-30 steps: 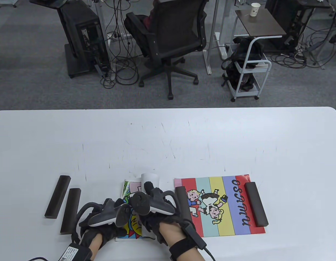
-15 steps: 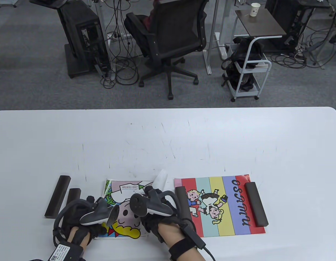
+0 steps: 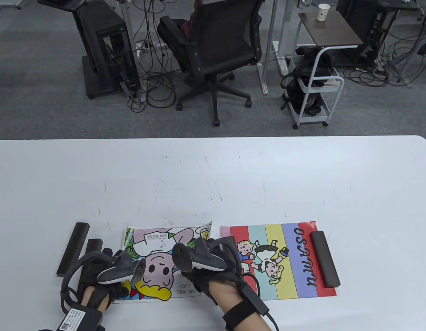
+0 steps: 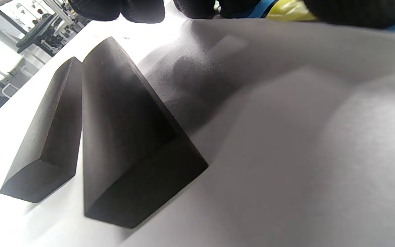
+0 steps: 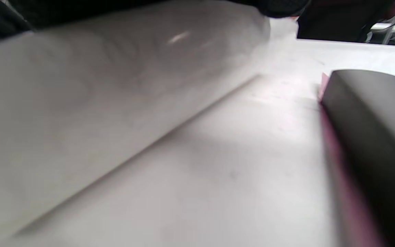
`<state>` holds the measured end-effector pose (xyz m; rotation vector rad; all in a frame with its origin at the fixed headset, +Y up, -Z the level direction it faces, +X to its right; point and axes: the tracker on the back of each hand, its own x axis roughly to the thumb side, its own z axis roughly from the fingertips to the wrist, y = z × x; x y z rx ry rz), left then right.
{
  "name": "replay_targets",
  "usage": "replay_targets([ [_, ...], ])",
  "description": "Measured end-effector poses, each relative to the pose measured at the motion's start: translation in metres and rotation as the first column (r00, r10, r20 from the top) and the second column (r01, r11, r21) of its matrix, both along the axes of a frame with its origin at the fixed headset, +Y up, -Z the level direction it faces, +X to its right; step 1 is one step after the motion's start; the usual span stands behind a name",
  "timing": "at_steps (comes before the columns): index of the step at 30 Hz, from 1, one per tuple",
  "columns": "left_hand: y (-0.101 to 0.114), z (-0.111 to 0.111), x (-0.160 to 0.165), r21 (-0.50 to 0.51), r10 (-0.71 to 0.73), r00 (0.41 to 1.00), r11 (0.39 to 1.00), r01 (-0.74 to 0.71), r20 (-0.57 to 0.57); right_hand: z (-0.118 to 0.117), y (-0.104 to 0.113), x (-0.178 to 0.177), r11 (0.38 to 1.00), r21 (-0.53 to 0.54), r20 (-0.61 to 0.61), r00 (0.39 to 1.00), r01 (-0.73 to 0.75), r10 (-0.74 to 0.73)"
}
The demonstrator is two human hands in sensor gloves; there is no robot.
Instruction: Unroll posters and secure with paperweights
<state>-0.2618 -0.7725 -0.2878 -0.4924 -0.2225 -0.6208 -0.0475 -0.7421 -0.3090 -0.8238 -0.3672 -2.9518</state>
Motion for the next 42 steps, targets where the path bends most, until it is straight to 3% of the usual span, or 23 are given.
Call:
replay_targets([
  [9,0.001,0.002,-0.003,0.001,-0.007,1.0,1.0,0.007,-0.005,0.015,-0.004,0.021,0.977,-0.075,-0.044,0.979,-0.202,0.199],
  [23,0.002,0.002,-0.003,-0.002,-0.029,1.0,1.0,0.029,-0.005,0.022,-0.02,0.036,0.962,-0.1,-0.029,0.968,-0.252,0.251],
  [28,0.012,0.001,-0.01,0.01,0.117,0.992,0.993,-0.117,-0.055,0.023,-0.021,0.033,0.955,-0.064,-0.04,0.957,-0.289,0.287],
  [31,0.028,0.0,-0.019,0.056,0.214,0.972,0.976,-0.21,-0.095,0.023,-0.021,0.034,0.957,-0.064,-0.037,0.959,-0.283,0.282],
  [35,0.064,0.002,-0.049,0.253,0.429,0.872,0.893,-0.371,-0.236,0.022,-0.021,0.034,0.959,-0.065,-0.034,0.962,-0.274,0.273],
  [39,0.069,0.007,-0.07,0.397,0.506,0.762,0.847,-0.352,-0.403,0.023,-0.021,0.034,0.958,-0.06,-0.037,0.959,-0.281,0.279],
  [42,0.06,0.014,-0.078,0.424,0.472,0.695,0.868,-0.259,-0.542,0.023,-0.02,0.034,0.956,-0.053,-0.042,0.957,-0.289,0.287],
])
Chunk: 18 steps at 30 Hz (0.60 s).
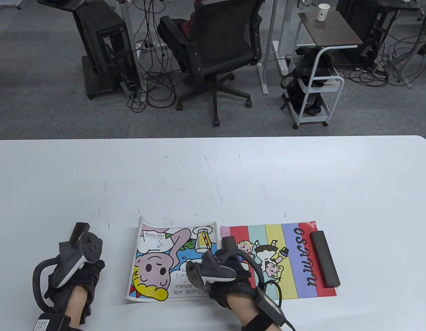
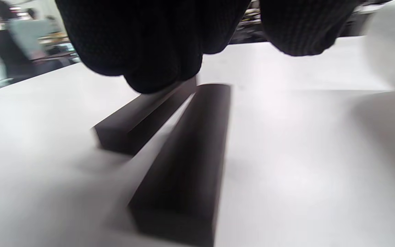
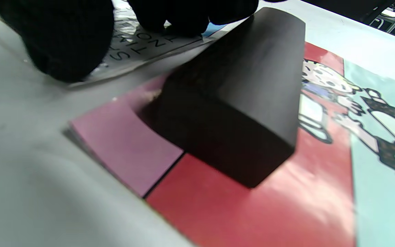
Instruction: Unroll posters and secure with paperweights
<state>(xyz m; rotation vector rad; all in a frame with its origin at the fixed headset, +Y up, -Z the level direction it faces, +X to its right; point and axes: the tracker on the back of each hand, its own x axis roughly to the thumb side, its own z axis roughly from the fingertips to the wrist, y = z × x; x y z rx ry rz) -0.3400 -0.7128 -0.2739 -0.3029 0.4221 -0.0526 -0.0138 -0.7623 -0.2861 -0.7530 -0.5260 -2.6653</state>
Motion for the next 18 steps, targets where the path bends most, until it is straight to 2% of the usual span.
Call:
replay_targets([
  [4,-0.019,0.005,0.002,-0.12,-0.036,0.996,0.992,0.027,-0.077,0.0,0.0,0.0,1.0,0.0,-0.004,1.0,-0.003,0.003],
  [8,-0.031,0.004,0.01,-0.197,-0.119,0.99,0.975,0.103,-0.069,0.0,0.0,0.0,1.0,0.0,-0.006,1.0,-0.006,0.006],
  [18,-0.049,-0.005,0.017,-0.207,-0.2,0.973,0.963,0.174,-0.112,0.001,0.0,0.0,1.0,0.003,-0.008,1.0,-0.014,0.014],
])
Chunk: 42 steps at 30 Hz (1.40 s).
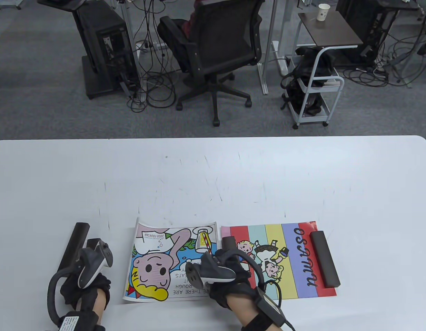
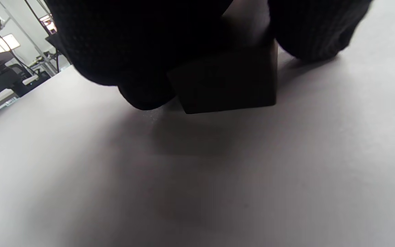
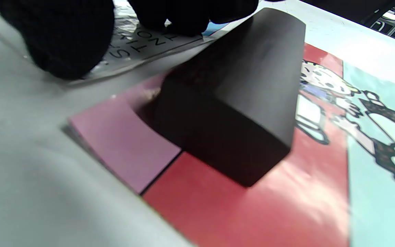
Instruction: Unroll posters and secure with paperweights
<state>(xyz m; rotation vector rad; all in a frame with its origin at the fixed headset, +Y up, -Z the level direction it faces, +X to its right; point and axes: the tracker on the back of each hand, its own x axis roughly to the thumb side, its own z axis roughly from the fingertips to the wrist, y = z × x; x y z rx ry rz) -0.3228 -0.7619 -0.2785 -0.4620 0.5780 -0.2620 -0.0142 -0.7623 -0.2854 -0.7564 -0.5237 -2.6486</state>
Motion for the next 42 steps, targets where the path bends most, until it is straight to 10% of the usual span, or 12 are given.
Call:
replay_targets([
  [14,0.023,0.018,-0.016,0.32,0.258,0.963,0.908,-0.269,0.078,0.001,0.0,0.0,1.0,-0.003,0.004,1.0,-0.009,0.009],
  [23,0.092,0.027,0.068,0.347,0.155,0.923,0.894,-0.283,0.353,0.001,-0.001,-0.001,1.0,-0.008,0.009,1.0,-0.011,0.011],
  [31,0.066,0.015,0.112,0.179,0.186,0.902,0.946,-0.272,0.389,0.001,-0.001,0.0,1.0,-0.014,0.017,1.0,-0.003,0.003],
  [42,0.025,-0.002,0.07,0.1,0.105,0.978,0.987,-0.125,0.179,0.0,-0.002,0.001,1.0,-0.016,0.014,1.0,-0.004,0.004],
])
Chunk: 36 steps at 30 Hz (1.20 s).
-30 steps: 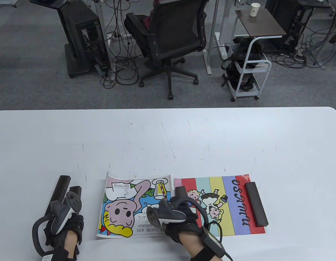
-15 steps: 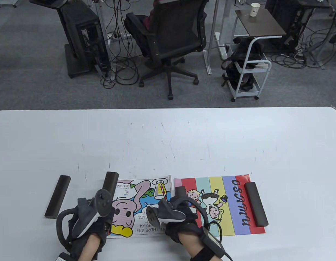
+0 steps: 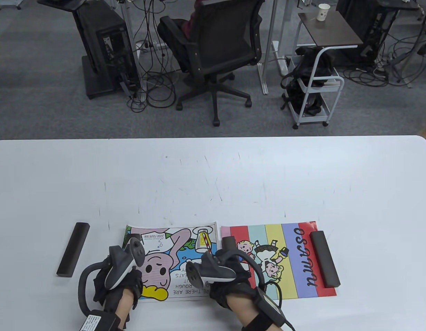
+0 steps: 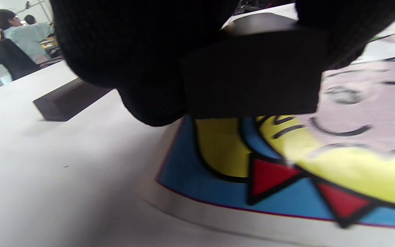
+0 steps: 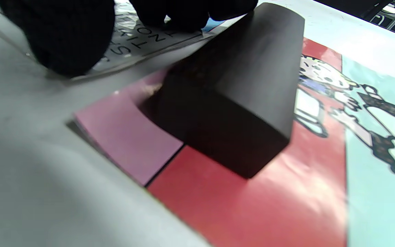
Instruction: Unroll posters and secure with paperweights
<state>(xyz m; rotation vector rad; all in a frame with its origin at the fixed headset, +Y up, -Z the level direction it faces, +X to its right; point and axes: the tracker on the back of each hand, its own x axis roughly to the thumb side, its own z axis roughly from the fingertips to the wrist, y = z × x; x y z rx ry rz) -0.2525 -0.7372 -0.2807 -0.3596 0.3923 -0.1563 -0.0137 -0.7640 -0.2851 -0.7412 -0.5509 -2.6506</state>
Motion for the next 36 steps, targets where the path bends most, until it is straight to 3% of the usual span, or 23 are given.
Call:
replay_targets([
  [12,-0.023,-0.004,-0.018,-0.052,-0.055,0.995,0.997,0.051,-0.077,0.0,0.0,0.0,1.0,-0.004,0.003,1.0,0.0,0.0],
  [15,-0.019,-0.005,-0.02,-0.081,-0.038,0.998,0.996,0.033,-0.057,0.0,-0.001,0.0,1.0,-0.004,0.004,1.0,-0.002,0.002],
  [22,0.011,-0.023,-0.05,0.078,-0.052,0.993,0.995,0.06,-0.108,0.001,-0.001,0.001,1.0,-0.003,0.008,1.0,-0.004,0.004],
  [25,0.014,-0.035,-0.072,0.096,-0.059,0.986,0.993,0.074,-0.153,0.001,-0.001,0.0,1.0,-0.004,0.008,1.0,-0.01,0.01],
  [31,-0.014,-0.05,-0.117,0.035,-0.013,0.967,0.999,0.023,-0.256,0.002,-0.001,0.0,1.0,-0.01,0.015,1.0,-0.023,0.023],
  [36,-0.029,-0.053,-0.132,-0.003,-0.007,0.958,1.0,0.006,-0.285,0.002,-0.001,0.0,1.0,-0.013,0.018,0.999,-0.027,0.027],
])
